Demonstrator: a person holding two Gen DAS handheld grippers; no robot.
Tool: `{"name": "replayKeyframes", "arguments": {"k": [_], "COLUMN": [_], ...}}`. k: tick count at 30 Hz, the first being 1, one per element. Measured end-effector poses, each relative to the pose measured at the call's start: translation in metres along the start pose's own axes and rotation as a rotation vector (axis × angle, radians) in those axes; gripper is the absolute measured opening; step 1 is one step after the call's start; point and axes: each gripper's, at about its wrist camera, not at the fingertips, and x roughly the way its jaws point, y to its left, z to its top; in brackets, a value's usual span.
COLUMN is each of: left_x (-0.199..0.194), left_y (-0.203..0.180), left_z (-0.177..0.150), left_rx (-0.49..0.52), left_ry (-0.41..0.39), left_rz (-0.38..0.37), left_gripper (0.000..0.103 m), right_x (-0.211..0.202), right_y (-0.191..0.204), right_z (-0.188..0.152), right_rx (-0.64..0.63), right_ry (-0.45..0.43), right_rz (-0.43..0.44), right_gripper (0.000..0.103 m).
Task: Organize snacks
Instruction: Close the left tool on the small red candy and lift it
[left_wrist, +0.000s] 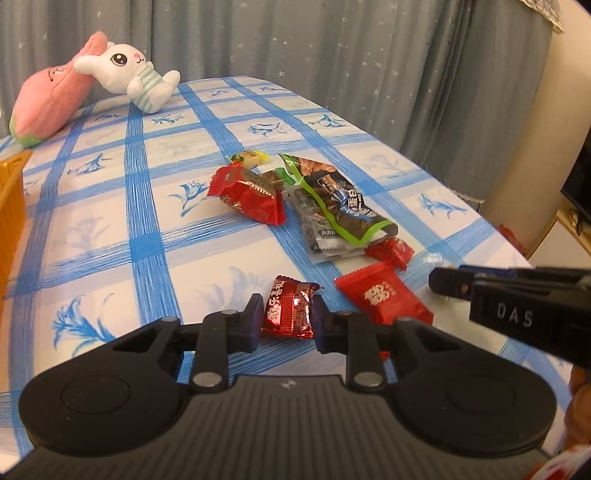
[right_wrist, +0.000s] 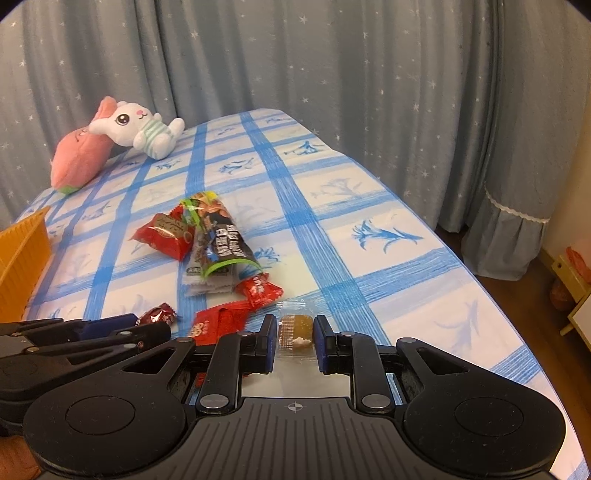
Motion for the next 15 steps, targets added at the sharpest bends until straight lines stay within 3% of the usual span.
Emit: {"name": "replayKeyframes", "arguments": {"k": [7,15], "left_x": [-0.024,-0.080], "left_y": [0.006,0.037], "left_z": [-0.004,-0.003], "left_rx": [0.009,-0.036], "left_ry": [-0.022,-0.084], "left_rz": [0.046,0.133], "left_gripper": [0.023,0.023], "right_x": [-0.014,-0.041], "right_y": [0.013,0.054], "right_z": [0.006,0.016], "right_rx": [-0.017,-0.063], "right_ry": [-0.040,-0.099], "right_rz": [0.027,0.160], "right_gripper": [0.022,0.022]}}
